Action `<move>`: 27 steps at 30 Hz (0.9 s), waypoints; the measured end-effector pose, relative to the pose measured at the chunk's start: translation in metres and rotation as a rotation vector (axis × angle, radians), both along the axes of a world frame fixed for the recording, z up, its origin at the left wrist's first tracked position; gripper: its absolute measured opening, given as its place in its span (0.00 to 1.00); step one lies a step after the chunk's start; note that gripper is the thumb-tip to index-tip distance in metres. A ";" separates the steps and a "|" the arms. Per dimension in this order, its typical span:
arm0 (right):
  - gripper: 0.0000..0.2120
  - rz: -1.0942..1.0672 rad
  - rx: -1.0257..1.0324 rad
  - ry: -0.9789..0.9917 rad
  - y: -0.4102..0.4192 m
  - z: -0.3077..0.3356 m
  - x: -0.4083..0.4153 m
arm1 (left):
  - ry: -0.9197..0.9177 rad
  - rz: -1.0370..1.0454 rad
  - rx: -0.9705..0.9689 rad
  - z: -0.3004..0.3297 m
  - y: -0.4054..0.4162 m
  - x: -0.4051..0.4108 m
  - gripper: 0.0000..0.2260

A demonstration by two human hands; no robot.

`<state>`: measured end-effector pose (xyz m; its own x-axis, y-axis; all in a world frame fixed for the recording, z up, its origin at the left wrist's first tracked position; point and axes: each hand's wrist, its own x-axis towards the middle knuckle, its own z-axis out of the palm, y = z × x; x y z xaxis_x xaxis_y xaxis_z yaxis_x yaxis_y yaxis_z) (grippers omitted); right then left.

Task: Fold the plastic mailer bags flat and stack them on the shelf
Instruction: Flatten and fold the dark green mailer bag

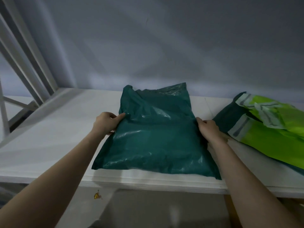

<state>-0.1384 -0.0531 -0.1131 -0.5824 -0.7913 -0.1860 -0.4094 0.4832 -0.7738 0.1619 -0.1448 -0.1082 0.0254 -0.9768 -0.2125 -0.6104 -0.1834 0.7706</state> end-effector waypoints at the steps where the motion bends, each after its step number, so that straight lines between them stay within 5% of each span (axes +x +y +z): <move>1: 0.20 -0.003 -0.015 -0.037 -0.003 -0.002 0.000 | 0.014 0.017 0.024 -0.002 -0.004 -0.002 0.19; 4: 0.18 0.002 -0.071 -0.037 -0.011 -0.007 -0.002 | 0.086 0.071 0.064 -0.007 -0.012 -0.005 0.13; 9: 0.11 -0.017 -0.195 0.058 -0.016 -0.008 -0.004 | 0.487 0.137 0.118 -0.001 -0.020 0.000 0.05; 14: 0.05 0.009 -0.175 0.050 -0.015 -0.010 -0.003 | 0.291 0.142 0.031 -0.008 -0.029 0.001 0.14; 20: 0.14 0.036 -0.089 -0.013 -0.006 -0.017 -0.007 | -0.101 0.062 -0.010 -0.008 -0.021 0.002 0.24; 22: 0.19 0.035 -0.107 0.029 -0.005 -0.017 -0.007 | -0.087 0.048 0.016 -0.009 -0.017 0.003 0.23; 27: 0.14 0.001 -0.147 0.125 -0.004 -0.016 -0.004 | 0.175 0.084 0.200 -0.002 -0.011 0.004 0.19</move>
<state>-0.1419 -0.0568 -0.1286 -0.5933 -0.8050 0.0051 -0.5070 0.3687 -0.7791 0.1662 -0.1555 -0.1098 0.0505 -0.9111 -0.4091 -0.4475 -0.3869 0.8063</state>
